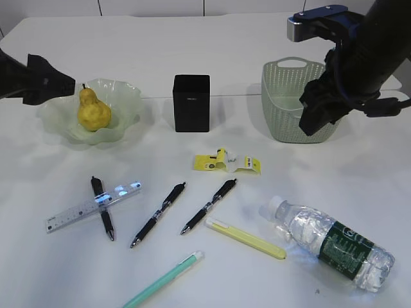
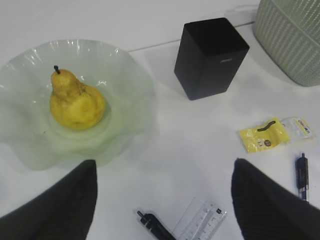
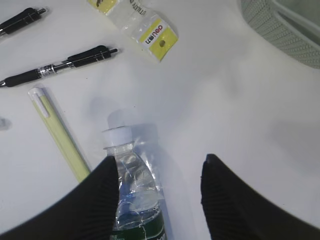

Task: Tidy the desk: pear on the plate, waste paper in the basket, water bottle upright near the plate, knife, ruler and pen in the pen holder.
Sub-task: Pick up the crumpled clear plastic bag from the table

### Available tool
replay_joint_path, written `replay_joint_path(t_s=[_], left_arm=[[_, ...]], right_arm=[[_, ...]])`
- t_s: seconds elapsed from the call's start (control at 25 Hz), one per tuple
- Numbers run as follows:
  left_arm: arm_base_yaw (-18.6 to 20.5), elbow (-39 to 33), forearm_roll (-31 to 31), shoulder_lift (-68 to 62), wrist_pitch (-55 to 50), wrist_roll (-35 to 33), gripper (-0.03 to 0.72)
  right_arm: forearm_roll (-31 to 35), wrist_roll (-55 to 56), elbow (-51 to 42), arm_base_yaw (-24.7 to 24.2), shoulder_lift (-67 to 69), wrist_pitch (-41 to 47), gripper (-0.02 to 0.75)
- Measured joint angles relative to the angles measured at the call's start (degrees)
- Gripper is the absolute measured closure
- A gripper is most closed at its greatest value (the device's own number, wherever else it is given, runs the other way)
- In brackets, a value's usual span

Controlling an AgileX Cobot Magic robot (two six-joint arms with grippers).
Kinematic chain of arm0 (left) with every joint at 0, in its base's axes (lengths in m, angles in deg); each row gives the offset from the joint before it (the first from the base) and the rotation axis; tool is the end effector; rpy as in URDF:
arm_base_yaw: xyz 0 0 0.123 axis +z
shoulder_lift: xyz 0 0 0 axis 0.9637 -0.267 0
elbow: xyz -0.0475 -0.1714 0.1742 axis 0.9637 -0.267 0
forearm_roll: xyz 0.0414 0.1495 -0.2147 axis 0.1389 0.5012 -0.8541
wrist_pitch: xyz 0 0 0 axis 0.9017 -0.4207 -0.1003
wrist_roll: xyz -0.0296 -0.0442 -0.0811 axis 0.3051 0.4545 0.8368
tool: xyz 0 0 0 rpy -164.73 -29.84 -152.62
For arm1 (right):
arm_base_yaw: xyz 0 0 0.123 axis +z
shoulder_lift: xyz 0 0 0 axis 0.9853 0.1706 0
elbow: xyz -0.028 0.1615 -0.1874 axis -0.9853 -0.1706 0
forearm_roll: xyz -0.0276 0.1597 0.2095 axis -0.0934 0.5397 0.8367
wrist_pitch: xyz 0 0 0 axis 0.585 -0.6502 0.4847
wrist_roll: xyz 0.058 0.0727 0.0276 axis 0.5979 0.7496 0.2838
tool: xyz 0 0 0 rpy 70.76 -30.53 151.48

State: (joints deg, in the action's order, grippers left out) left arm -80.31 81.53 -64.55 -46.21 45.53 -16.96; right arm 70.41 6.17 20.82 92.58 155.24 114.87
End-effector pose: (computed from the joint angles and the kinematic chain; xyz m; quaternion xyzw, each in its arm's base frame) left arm 0.3267 -0.0575 0.2334 0.1040 0.8732 -0.1338 0.4570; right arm 0.3525 0.0899 0.2395 -0.2635 0.9496 0.0541 0.1611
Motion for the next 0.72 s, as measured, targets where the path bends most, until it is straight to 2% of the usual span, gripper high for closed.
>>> replay_joint_path(t_s=[0.12,0.4,0.72], left_arm=[[0.00,0.00,7.54,0.00,-0.26,9.32,0.096],[0.00,0.00,22.97,0.00,-1.43,26.15,0.096],[0.00,0.00,37.20,0.00,-1.96,40.87,0.096]], right_arm=[[0.13,0.00,0.00,0.00,0.00,-0.34,0.312],[0.25,-0.04,0.00,0.00,0.00,-0.47,0.312],[1.57,-0.04,0.00,0.00,0.00,-0.39,0.312]])
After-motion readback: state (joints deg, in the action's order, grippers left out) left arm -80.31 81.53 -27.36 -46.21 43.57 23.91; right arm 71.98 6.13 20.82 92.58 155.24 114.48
